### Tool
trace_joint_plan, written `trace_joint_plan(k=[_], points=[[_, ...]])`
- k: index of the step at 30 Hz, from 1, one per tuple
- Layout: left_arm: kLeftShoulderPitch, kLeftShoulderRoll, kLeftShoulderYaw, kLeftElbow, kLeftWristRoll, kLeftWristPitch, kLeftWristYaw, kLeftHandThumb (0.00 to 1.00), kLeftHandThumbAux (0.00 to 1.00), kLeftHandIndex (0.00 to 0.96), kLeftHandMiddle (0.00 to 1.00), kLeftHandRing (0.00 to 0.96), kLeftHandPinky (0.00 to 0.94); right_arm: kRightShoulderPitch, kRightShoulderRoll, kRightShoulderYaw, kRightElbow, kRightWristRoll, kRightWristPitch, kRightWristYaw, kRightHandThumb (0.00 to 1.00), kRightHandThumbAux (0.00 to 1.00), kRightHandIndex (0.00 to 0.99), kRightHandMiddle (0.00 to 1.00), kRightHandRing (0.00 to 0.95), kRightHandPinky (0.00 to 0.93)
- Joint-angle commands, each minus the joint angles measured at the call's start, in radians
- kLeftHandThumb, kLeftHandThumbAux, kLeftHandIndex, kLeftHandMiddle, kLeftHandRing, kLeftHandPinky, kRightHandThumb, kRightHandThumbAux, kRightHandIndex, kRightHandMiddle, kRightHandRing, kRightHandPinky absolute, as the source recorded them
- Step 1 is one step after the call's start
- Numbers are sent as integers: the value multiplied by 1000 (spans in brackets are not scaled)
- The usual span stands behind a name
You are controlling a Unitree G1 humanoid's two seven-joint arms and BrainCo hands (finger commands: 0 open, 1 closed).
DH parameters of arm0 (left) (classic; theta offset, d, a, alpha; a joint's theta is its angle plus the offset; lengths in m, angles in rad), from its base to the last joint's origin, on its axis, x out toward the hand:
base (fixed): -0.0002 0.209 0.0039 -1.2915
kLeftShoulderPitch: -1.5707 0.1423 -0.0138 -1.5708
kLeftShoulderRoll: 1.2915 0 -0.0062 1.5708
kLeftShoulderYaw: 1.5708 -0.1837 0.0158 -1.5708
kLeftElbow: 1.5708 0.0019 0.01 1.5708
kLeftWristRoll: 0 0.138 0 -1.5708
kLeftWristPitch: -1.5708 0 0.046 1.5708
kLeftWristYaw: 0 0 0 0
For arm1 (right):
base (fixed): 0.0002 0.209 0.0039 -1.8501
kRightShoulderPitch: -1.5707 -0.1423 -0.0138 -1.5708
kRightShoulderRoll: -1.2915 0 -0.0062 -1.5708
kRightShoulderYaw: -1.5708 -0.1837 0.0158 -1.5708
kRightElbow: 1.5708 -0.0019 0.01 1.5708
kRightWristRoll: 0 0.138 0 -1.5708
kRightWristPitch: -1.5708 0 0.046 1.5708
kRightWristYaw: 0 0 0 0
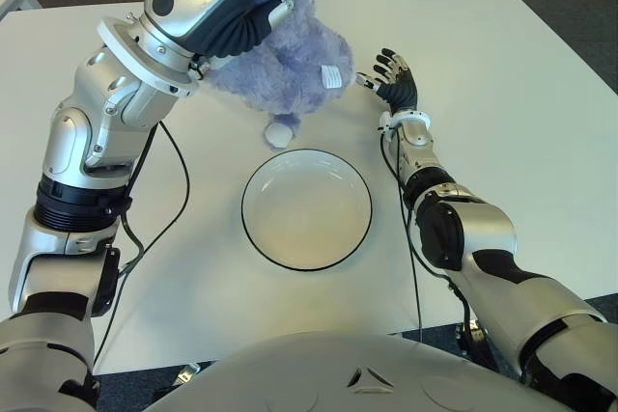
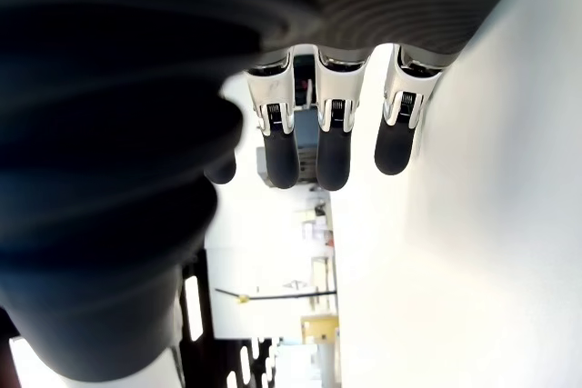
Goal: Put the doll into the plate.
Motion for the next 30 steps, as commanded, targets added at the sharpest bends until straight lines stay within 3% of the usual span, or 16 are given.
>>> trace_joint_plan(k=[1,30], points=[[3,-6,4,5,-5,-6,5,710,708,428,688,712,758,13,8,0,19,-1,30,0,0,883,134,149,131,136],[-2,-13,3,9,1,-8,2,710,708,428,688,712,758,12,6,-1,19,0,31,2,0,883,134,149,131,136]])
